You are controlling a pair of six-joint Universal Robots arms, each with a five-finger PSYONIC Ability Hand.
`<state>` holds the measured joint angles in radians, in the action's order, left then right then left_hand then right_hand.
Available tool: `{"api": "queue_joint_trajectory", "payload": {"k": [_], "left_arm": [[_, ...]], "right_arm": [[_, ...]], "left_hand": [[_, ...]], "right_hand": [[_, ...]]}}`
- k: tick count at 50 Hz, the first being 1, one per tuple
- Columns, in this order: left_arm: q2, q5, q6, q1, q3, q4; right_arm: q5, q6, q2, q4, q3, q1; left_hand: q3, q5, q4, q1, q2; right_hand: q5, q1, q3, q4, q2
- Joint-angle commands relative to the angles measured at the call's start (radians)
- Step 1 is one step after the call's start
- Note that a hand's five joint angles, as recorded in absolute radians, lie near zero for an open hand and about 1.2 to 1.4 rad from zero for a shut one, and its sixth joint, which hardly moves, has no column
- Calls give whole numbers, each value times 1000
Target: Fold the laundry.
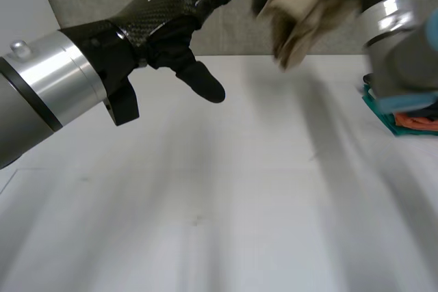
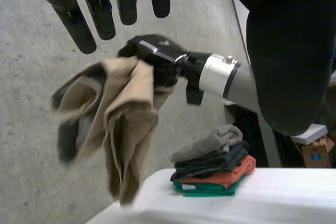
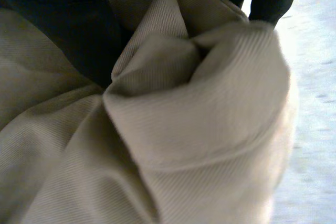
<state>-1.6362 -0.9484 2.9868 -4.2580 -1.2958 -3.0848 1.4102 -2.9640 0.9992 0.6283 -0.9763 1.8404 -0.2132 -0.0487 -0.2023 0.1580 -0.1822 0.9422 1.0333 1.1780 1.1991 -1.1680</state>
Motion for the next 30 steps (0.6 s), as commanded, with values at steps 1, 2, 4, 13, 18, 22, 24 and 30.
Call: {"api": "queue_joint_trajectory", "payload": {"k": [1, 2, 4, 13, 18, 22, 24, 30], "left_arm": [[6, -3, -6, 10, -16, -17], [6, -3, -5, 12, -20, -20], [3, -3, -5, 15, -36, -29], [-23, -4, -5, 33, -88, -71], [-50, -9, -3, 41, -105, -86], [-57, -12, 1, 47, -108, -84], [-59, -12, 6, 50, -103, -84], [-53, -10, 15, 58, -86, -81]], "right_arm": [[-124, -144, -51, 7, 135, -281], [-143, -158, -69, 7, 149, -311], [-183, -185, -105, 7, 171, -363], [-490, -254, -359, 47, 183, -601], [-672, -236, -502, 89, 142, -684], [-744, -166, -531, 105, 107, -710], [-745, -139, -515, 103, 91, -710], [-650, -158, -427, 96, 50, -687]], "left_hand": [[39, 49, 28, 17, 8], [39, 49, 28, 17, 8], [39, 49, 28, 17, 8], [39, 49, 28, 17, 8], [39, 49, 28, 17, 8], [39, 49, 28, 17, 8], [39, 49, 28, 17, 8], [39, 49, 28, 17, 8]], "right_hand": [[280, 363, 218, 197, -228], [280, 363, 218, 197, -228], [280, 363, 218, 197, -228], [280, 363, 218, 197, -228], [280, 363, 218, 197, -228], [280, 363, 218, 197, -228], [280, 363, 218, 197, -228], [-605, -521, -666, -687, 656]]}}
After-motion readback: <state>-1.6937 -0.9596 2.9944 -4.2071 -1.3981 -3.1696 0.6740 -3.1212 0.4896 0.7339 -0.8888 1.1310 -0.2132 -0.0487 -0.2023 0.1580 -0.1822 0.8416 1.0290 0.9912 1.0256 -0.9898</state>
